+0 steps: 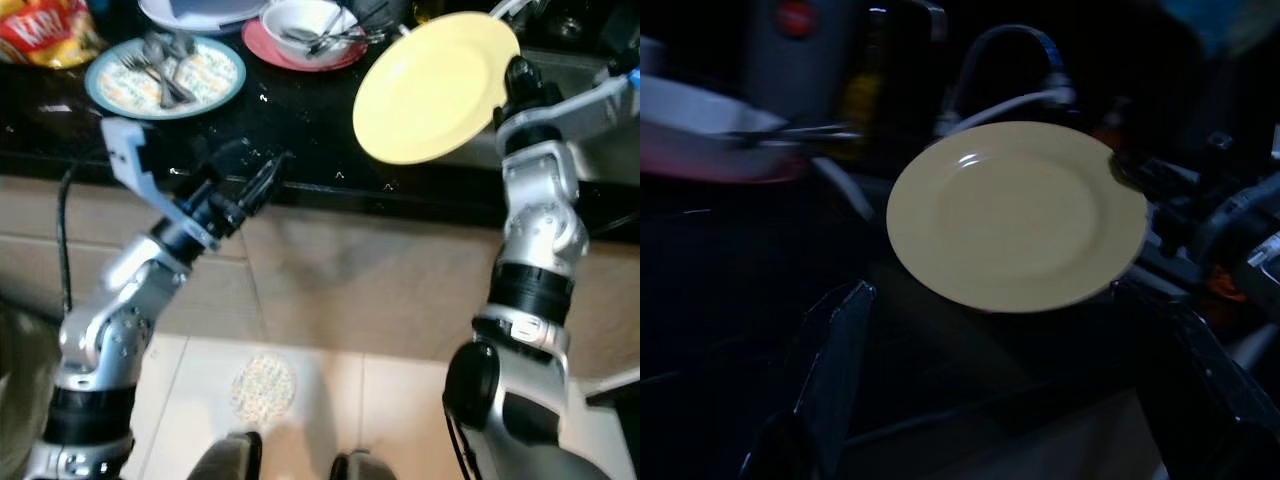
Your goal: Kitchen organization
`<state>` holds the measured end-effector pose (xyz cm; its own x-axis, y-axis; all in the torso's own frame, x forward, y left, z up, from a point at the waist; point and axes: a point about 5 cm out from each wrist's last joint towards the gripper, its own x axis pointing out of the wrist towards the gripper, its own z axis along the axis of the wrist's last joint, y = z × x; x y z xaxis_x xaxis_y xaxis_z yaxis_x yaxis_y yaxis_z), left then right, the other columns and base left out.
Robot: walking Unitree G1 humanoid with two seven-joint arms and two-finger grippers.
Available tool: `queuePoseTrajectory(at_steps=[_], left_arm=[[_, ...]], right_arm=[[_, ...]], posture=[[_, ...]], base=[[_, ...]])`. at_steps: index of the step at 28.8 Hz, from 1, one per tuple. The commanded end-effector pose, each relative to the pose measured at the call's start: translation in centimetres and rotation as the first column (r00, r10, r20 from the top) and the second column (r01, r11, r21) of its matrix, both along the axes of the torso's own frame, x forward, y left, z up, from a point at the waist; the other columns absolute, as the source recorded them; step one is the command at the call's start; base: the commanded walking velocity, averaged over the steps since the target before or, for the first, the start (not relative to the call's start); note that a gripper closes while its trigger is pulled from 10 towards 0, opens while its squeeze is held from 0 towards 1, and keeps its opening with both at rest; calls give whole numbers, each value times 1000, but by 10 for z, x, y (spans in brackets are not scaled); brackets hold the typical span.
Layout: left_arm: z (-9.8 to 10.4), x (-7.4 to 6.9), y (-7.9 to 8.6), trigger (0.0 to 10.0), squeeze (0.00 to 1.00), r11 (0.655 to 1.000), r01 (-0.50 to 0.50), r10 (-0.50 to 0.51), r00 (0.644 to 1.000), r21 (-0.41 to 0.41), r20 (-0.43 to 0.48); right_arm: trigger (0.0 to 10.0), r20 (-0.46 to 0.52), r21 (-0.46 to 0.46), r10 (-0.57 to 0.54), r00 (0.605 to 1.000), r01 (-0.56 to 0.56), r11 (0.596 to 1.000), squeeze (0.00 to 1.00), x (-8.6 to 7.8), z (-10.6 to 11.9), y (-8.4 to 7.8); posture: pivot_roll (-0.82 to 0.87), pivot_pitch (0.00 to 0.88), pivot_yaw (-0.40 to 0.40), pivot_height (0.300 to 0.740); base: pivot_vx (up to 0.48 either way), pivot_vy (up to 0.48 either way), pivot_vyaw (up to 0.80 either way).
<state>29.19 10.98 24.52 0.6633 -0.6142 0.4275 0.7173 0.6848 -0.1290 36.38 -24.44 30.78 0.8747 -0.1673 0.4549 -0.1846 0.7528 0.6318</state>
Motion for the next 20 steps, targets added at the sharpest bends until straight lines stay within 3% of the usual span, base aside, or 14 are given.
queuePoseTrajectory(at_steps=[1, 10, 14, 20], left_arm=[[-4, 1, 1, 10000, 0, 1000, -12, 12, 1000, 6, -4], [-5, 1, -1, 10000, 0, 1000, -13, 12, 1000, -6, -11], [-6, -1, -2, 10000, 0, 1000, -6, 6, 1000, -5, -9], [-8, -3, -4, 10000, 0, 1000, -8, 8, 1000, -2, -12]], right_arm=[[0, 24, -41, -16, 1000, 17, 999, 0, -1, 5, 4], [0, 38, -86, -12, 999, 15, 996, 0, 5, 13, 17], [0, 78, -144, -12, 997, 24, 989, 0, 15, 36, 33], [0, 85, -162, -13, 996, 27, 986, 0, 24, 46, 45]], posture=[[81, 115, -90, 740], [87, 115, -95, 740], [94, 119, -105, 740], [103, 130, -118, 740]], base=[[0, -352, 0], [0, -77, 0], [0, 0, 0], [0, 0, 0]])
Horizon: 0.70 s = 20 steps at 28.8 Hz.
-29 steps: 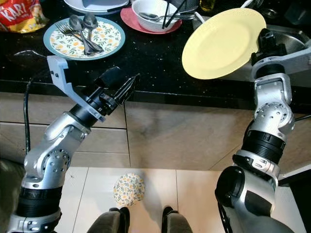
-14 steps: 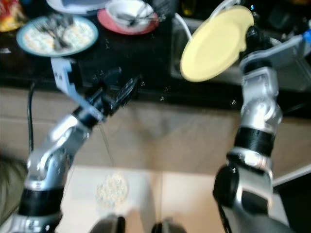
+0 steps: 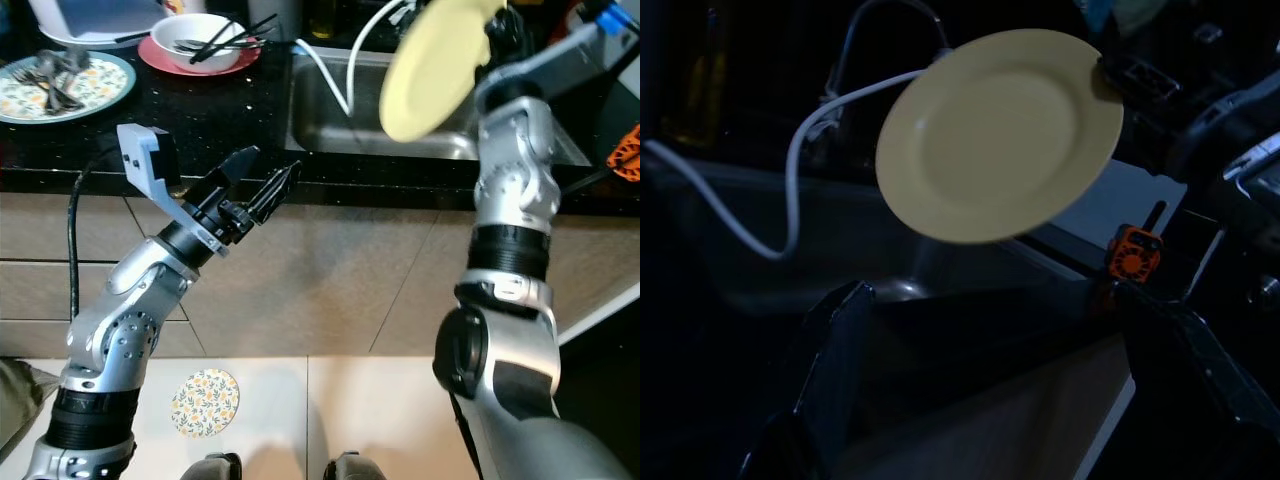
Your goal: Kitchen organization
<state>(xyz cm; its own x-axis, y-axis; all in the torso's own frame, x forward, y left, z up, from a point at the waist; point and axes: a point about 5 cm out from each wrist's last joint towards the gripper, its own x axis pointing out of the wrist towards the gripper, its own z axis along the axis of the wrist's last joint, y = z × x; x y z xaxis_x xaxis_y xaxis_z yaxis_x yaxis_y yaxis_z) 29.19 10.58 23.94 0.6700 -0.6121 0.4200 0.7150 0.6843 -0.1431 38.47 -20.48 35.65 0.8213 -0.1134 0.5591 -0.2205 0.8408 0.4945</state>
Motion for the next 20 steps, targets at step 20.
queuePoseTrajectory(at_steps=[20], left_arm=[[0, -4, 6, 10000, 0, 999, -41, 40, 999, 23, 29]], right_arm=[[0, -23, -53, 8, 1000, -9, 999, 0, 13, -7, 21]], posture=[[125, 129, -120, 740]], base=[[211, 0, 0]])
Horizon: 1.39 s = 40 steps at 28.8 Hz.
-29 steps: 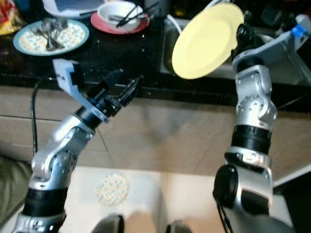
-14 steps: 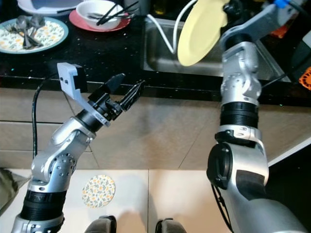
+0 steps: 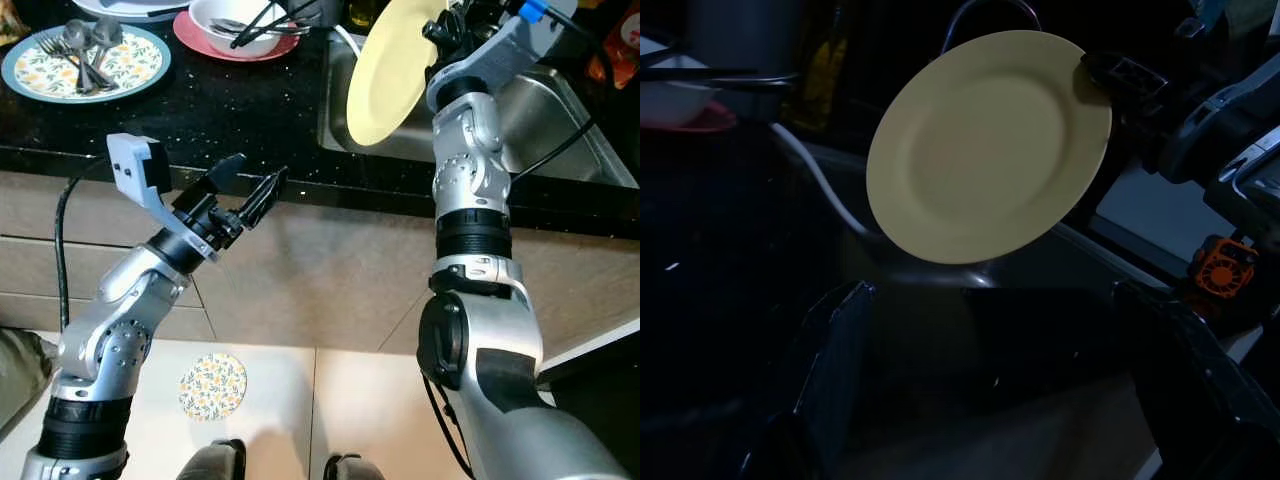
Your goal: Kitchen organization
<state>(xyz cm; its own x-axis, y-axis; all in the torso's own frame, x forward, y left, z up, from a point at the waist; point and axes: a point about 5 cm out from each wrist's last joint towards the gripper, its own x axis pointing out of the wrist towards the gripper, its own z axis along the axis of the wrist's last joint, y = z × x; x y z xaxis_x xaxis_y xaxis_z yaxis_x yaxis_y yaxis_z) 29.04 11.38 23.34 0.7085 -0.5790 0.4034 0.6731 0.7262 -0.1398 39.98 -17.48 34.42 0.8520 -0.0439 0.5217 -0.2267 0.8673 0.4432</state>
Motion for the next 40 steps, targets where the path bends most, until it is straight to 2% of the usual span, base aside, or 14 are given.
queuePoseTrajectory(at_steps=[1, 10, 22, 28, 32, 36, 40], left_arm=[[7, -3, -2, 10000, 0, 1000, 18, -18, 999, 11, 47], [16, -2, -1, 10000, 0, 1000, 24, -25, 996, 13, 83], [19, -2, -1, 10000, 0, 999, 28, -30, 995, 25, 95], [15, -5, -8, 10000, 0, 994, 59, -68, 993, 90, 98], [15, -6, -10, 10000, 0, 993, 71, -79, 992, 90, 96], [14, -7, -13, 10000, 0, 994, 76, -83, 993, 75, 87], [14, -10, -15, 10000, 0, 993, 92, -99, 991, 75, 93]], right_arm=[[0, 33, 25, -32, 999, 31, 999, 0, -3, 5, -11], [0, 46, 41, -57, 997, 55, 998, 0, -4, 6, -19], [0, 63, 48, -67, 996, 64, 997, 0, -6, 8, -22], [0, 71, 42, -63, 995, 60, 997, 0, -6, 9, -22], [0, 76, 29, -61, 995, 58, 998, 0, -6, 11, -22], [0, 85, -21, -51, 995, 53, 998, 0, -7, 15, -20], [0, 75, -139, -47, 996, 57, 989, 0, -7, 18, -14]], posture=[[126, 127, -118, 740], [124, 116, -111, 740], [125, 115, -104, 740], [123, 110, -106, 740], [123, 109, -108, 740], [122, 108, -113, 740], [119, 114, -117, 740]], base=[[461, 0, 0], [464, 0, 0], [456, 0, 0], [0, -209, 0], [0, -454, 0], [0, -188, 0], [0, 0, 0]])
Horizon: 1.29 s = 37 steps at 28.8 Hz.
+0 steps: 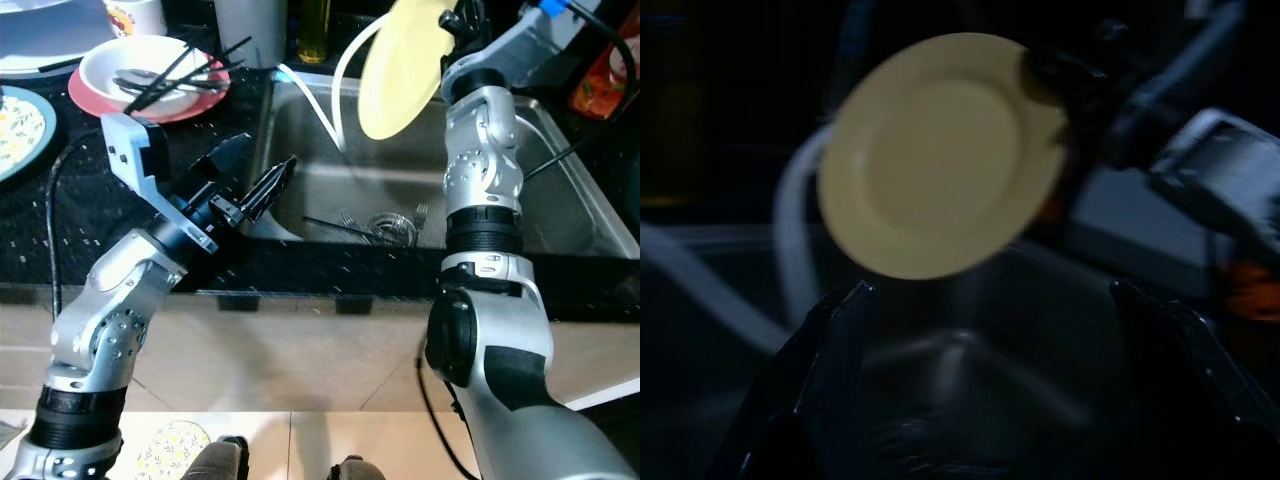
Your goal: Kitchen organization
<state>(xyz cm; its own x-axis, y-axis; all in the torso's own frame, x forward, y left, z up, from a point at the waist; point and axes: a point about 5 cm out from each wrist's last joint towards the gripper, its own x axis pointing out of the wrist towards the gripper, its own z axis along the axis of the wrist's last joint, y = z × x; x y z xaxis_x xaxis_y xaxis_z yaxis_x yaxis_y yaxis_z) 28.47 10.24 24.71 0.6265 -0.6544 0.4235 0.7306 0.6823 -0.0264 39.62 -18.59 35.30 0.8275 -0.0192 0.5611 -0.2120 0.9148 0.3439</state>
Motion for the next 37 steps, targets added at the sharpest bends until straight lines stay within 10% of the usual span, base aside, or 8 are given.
queuePoseTrajectory(at_steps=[1, 10, 14, 23, 36, 37], left_arm=[[1, -5, -4, 10000, 0, 1000, 30, -30, 1000, 3, 5], [-2, -9, 0, 10000, 0, 1000, 22, -22, 1000, 15, -2], [-5, -14, 9, 10000, 0, 999, 4, -4, 1000, 39, -2], [1, -26, 14, 10000, 0, 998, 19, -21, 1000, 64, 19], [6, -38, 21, 10000, 0, 997, 15, -16, 1000, 72, 14], [6, -38, 22, 10000, 0, 997, 15, -16, 1000, 73, 13]], right_arm=[[0, 23, -71, -15, 1000, 17, 997, 0, -3, 9, -1], [0, -35, -270, 32, 999, -40, 962, 0, 1, 11, 14], [0, -184, -552, -24, 983, -83, 830, 0, 15, 1, 33], [0, -360, -618, -99, 928, -158, 770, 0, 28, -25, 39], [157, -574, -287, -40, 818, -156, 945, 0, 32, -73, 14], [4627, -596, -251, -46, 802, -131, 959, 0, 31, -80, 8]], posture=[[120, 115, -118, 740], [121, 135, -132, 740], [120, 155, -149, 740], [129, 194, -165, 740], [145, 239, -164, 740], [144, 243, -162, 740]], base=[[0, 0, 0], [0, 0, 0], [0, 0, 0], [0, 0, 0], [0, 0, 0], [0, 0, 0]])
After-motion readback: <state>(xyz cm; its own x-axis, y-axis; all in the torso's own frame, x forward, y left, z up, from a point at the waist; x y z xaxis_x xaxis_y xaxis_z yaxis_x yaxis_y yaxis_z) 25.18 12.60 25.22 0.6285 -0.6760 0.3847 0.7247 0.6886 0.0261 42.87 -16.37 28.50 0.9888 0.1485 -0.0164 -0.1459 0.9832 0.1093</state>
